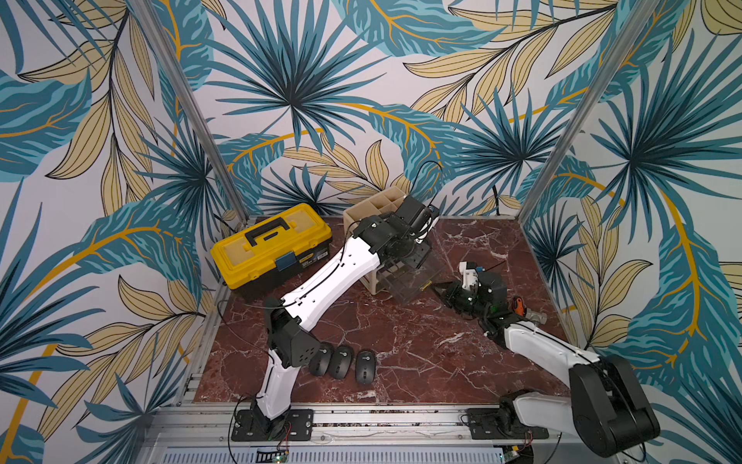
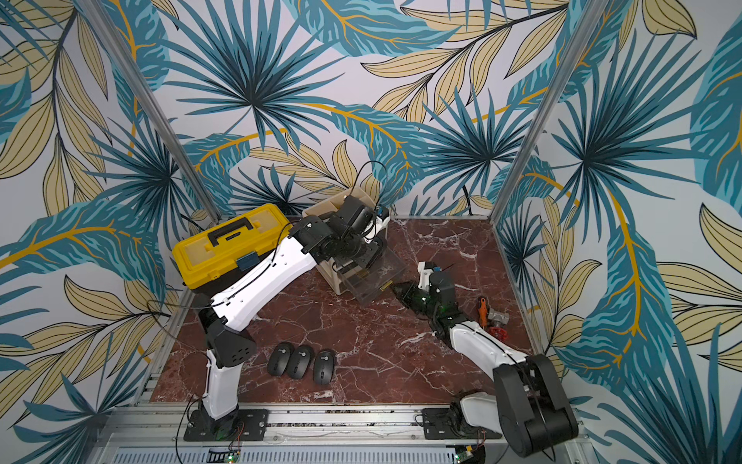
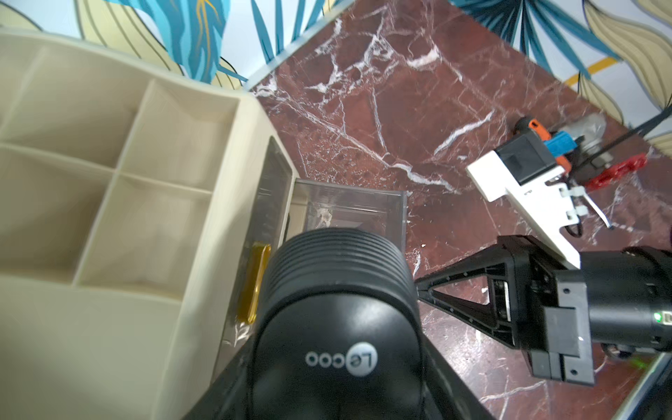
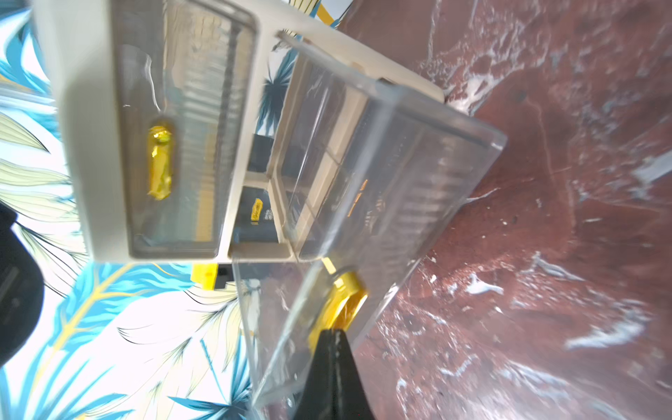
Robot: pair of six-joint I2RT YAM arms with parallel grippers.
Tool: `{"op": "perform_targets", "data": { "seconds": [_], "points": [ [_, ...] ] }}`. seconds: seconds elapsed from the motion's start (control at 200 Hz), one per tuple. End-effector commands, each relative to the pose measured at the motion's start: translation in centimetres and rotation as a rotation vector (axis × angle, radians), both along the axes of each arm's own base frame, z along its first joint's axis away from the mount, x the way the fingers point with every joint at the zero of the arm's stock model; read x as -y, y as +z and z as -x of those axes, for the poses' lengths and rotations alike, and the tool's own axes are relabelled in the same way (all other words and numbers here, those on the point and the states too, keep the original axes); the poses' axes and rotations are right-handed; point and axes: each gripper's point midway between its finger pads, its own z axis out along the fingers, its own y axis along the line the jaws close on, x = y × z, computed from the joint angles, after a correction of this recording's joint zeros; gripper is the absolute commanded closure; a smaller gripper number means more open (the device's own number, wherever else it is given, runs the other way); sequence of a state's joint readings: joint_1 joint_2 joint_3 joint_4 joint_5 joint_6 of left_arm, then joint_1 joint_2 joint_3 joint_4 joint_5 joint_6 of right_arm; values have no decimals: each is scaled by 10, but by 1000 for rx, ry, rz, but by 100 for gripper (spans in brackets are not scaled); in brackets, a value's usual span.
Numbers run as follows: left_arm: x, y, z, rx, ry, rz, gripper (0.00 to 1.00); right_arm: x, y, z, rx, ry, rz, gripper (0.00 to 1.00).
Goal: Take the mice out of the drawer
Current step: Pick up the mouse from the drawer, then place the mouse at the center of the board.
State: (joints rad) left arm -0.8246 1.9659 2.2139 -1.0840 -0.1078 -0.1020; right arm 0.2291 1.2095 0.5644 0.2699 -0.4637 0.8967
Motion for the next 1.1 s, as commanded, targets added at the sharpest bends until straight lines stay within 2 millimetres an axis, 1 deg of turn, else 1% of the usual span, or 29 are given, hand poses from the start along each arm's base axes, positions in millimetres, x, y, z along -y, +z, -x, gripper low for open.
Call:
{"op": "perform_targets", "data": {
  "seconds": [0.0,0.065,0.11,0.13,0.185,0.215,0.26,0.361,0.526,0.616,0.746,0.826,0.906,0.987,1.097],
  "points": [
    [-9,-3,10,-44,144,63,42,9,-28,35,-126,73,167,81],
    [-18,-9,19,-78,203,79,42,8,-19,45,-128,109,173,69],
    [-24,-15,25,-100,237,86,42,7,-11,52,-124,133,174,59],
    [-27,-16,29,-110,249,91,42,7,-13,61,-152,146,179,53],
    [-33,-23,38,-143,285,106,42,7,-3,74,-160,176,185,38],
    [-34,-27,44,-161,297,112,42,8,2,81,-161,191,192,28],
    [-36,-33,52,-176,317,125,42,10,9,93,-174,212,206,16],
    [-35,-46,68,-203,353,163,42,11,27,120,-183,274,224,1],
    [-28,-71,91,-219,390,188,42,11,56,156,-166,359,230,0],
    [-24,-89,104,-227,406,181,42,10,74,175,-117,413,235,0],
    [-22,-116,123,-245,436,177,42,17,99,196,-34,440,281,0],
    [-22,-133,134,-251,457,166,42,19,110,206,6,456,302,1],
    [-19,-151,146,-276,471,170,42,21,112,210,19,462,316,0],
    [-20,-171,158,-295,483,138,42,23,105,209,-1,457,330,1],
    [-22,-191,172,-319,491,94,42,24,95,207,-24,444,334,0]
  ]
}}
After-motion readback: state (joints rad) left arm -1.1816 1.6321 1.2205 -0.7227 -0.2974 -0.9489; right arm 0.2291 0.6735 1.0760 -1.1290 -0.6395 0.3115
